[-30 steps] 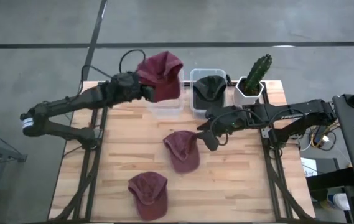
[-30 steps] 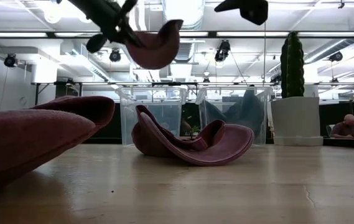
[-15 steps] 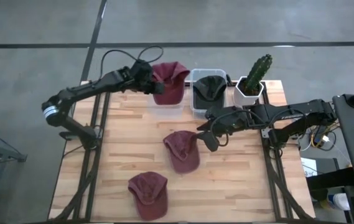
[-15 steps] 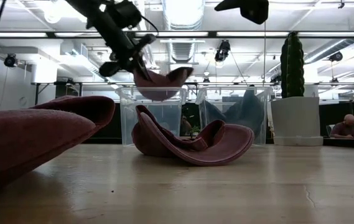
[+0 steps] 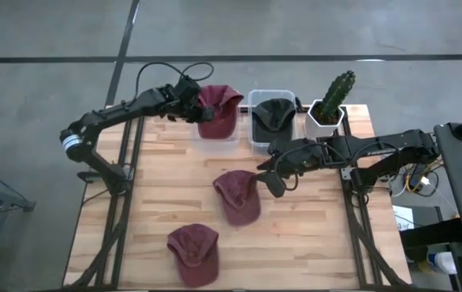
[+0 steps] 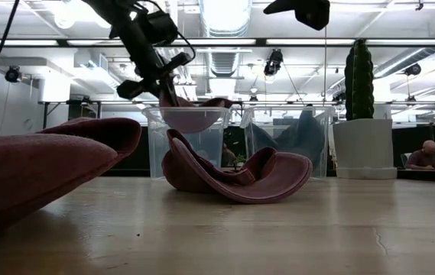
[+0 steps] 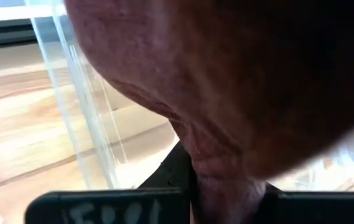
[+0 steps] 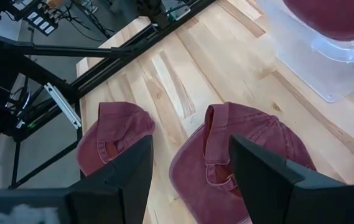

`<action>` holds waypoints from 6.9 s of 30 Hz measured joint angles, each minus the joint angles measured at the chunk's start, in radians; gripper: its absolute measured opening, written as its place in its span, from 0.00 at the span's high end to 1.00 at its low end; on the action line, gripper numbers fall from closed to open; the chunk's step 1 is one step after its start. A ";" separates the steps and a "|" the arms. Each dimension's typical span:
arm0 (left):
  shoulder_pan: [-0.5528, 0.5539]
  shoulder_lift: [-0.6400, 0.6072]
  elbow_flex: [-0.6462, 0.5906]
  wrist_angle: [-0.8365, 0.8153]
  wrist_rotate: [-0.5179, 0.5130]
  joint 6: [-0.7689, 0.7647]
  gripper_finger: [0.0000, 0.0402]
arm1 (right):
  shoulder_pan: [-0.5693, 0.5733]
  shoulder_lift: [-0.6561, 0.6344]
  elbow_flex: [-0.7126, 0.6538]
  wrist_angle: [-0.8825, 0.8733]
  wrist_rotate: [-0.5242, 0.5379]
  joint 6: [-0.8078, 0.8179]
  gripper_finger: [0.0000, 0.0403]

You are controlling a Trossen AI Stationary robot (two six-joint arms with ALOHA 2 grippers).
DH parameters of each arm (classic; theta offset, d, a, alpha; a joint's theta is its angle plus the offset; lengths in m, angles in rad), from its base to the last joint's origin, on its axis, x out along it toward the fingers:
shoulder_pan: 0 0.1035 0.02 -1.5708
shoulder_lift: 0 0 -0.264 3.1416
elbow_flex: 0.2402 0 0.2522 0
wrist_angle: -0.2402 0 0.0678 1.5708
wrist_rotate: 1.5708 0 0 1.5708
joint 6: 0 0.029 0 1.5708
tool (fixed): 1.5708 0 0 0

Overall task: Pick & Place hat
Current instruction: Put the bottom right red cap into the left transparent bin, then put the top red cap into the left transparent bin

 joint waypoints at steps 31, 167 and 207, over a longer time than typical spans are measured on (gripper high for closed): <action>-0.001 0.000 -0.004 0.004 -0.019 -0.004 0.77 | 0.000 0.000 0.000 0.000 0.000 -0.005 0.50; -0.628 -0.247 -0.300 0.541 -0.176 -0.046 0.67 | 0.018 -0.302 -0.457 0.498 0.636 0.093 0.97; -0.628 -0.206 -0.299 0.867 -0.474 0.222 0.29 | 0.017 -0.283 -0.457 0.525 0.696 0.056 0.97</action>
